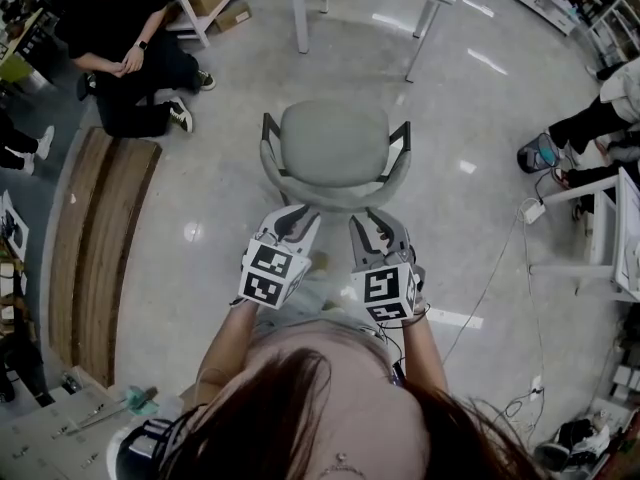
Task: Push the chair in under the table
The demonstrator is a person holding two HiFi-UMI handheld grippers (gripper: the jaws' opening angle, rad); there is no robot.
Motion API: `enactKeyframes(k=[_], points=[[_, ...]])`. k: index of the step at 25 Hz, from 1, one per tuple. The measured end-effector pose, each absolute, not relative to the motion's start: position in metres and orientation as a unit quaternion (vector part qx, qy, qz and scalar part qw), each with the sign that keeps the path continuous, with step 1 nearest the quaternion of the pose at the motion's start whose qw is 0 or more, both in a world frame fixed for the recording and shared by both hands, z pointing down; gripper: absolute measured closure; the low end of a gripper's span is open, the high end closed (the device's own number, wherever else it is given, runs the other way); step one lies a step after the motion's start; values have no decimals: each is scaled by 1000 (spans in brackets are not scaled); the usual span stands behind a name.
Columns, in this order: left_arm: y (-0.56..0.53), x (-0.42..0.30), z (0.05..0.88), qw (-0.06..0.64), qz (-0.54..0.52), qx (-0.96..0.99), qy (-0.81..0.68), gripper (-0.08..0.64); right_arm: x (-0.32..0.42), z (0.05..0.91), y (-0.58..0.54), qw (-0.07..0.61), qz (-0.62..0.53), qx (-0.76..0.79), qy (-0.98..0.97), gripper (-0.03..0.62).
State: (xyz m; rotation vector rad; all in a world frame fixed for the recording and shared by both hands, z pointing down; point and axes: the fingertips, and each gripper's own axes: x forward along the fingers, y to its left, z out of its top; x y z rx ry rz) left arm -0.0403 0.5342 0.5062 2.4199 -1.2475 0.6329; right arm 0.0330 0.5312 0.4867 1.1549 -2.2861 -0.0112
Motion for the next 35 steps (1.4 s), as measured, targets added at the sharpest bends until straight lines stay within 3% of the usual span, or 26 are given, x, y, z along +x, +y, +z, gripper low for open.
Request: enactKeyframes(k=[22,35], points=[[507,-36,599,146,365,840,-374,380,21,592,505,428,-21,341,-837,408],[492,-31,631,130,416,830,-347,353,22,629,491,476,-12,316,-821,385]])
